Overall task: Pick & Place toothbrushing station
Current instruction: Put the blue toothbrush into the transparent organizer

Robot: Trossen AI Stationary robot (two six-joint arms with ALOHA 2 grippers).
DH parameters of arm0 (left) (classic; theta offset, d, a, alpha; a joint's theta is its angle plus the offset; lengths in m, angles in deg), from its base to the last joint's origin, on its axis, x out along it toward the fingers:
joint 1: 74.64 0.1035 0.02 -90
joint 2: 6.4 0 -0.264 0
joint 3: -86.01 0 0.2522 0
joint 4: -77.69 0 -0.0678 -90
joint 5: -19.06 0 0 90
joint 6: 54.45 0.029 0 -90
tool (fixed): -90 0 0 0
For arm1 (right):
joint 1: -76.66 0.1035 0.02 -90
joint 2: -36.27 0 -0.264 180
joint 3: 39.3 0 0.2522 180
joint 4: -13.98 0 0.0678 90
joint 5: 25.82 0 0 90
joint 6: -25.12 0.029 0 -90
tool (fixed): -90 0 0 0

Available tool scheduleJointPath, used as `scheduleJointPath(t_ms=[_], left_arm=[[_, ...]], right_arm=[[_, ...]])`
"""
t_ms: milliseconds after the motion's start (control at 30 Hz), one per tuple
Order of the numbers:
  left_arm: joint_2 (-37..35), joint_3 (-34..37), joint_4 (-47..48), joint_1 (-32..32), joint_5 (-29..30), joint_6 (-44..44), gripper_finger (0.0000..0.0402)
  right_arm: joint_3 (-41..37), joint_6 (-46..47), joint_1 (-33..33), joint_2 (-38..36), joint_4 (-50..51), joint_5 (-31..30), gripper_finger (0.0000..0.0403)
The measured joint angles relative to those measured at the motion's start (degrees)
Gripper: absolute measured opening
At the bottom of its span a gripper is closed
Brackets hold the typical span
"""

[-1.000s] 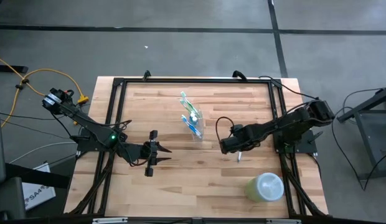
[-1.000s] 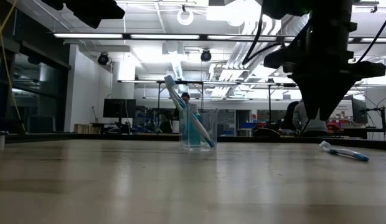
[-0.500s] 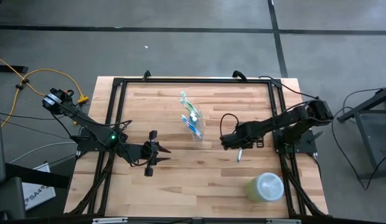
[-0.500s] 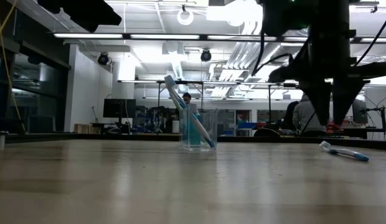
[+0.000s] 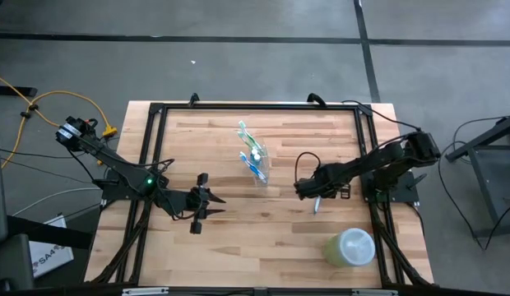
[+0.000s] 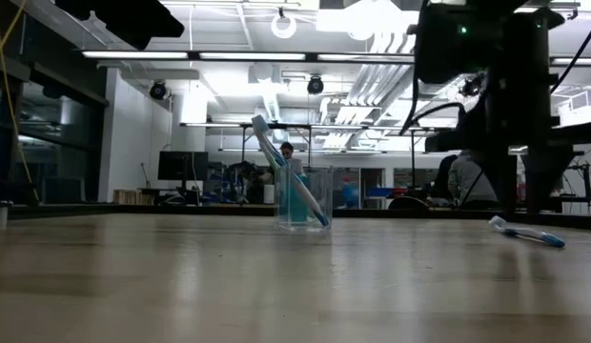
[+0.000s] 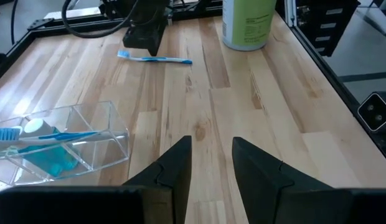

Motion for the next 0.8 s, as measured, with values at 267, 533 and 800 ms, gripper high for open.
scheduleJointPath(t_ms=[267,533,800], left_arm=[[0.0,0.0,0.63,0.0,-0.01,-0.15,0.011],[0.0,0.0,0.85,0.0,-0.01,-0.16,0.011],[0.0,0.0,1.82,0.0,0.0,-0.15,0.011]], right_arm=[[-3.06,1.5,-0.04,0.0,-4.96,-0.62,0.0093],[-3.49,1.12,-1.23,0.0,-6.85,-2.19,0.0093],[-3.49,-1.49,-4.27,1.01,-7.01,-1.76,0.0093]])
